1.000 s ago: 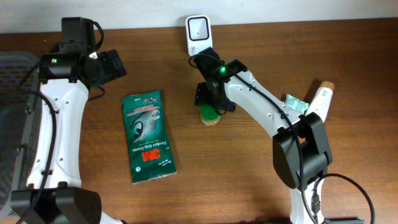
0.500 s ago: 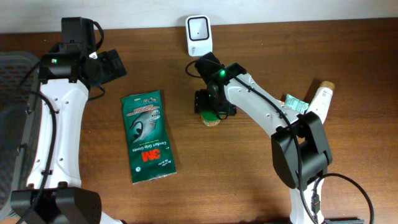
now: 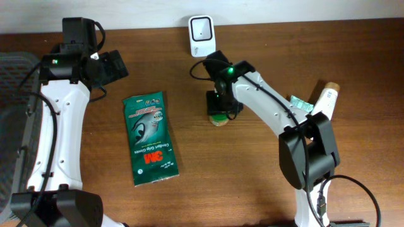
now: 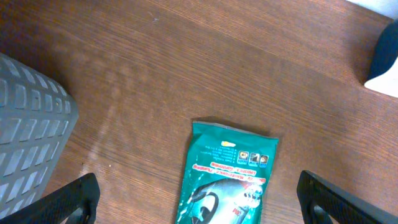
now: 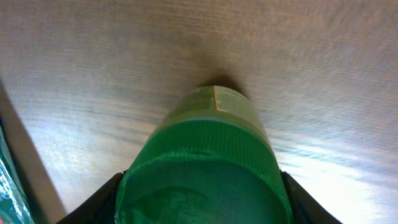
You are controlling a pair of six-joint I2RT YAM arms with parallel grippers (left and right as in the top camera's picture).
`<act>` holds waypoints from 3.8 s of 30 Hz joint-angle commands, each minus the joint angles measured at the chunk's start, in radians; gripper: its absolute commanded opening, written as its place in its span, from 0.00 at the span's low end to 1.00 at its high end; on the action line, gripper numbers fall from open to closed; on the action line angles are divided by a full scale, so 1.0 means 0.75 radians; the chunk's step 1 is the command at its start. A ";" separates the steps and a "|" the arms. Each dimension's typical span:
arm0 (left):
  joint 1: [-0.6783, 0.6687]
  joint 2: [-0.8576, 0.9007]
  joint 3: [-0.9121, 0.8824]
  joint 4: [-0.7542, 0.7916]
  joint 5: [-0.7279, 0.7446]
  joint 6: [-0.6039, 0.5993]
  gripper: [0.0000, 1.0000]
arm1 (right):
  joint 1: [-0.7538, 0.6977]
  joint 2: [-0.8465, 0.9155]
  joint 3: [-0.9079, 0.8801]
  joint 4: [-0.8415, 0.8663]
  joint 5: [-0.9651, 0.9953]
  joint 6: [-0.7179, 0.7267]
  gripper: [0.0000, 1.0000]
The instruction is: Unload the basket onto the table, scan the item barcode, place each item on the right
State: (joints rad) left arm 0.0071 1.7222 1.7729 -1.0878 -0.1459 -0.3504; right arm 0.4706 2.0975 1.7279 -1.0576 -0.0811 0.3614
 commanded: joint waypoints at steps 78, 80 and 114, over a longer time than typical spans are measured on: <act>0.004 -0.004 0.013 0.002 0.004 0.020 0.99 | -0.006 0.054 0.484 -0.191 -0.124 -0.440 0.98; 0.004 -0.004 0.013 0.002 0.005 0.020 0.99 | -0.006 0.054 0.474 -0.189 -0.146 -0.441 0.98; 0.004 -0.004 0.013 0.002 0.004 0.020 0.99 | 0.017 0.266 0.449 -0.299 0.092 -0.180 0.90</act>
State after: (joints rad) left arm 0.0071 1.7222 1.7729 -1.0878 -0.1455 -0.3504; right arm 0.4797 2.2799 2.0750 -1.2758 -0.0410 0.2142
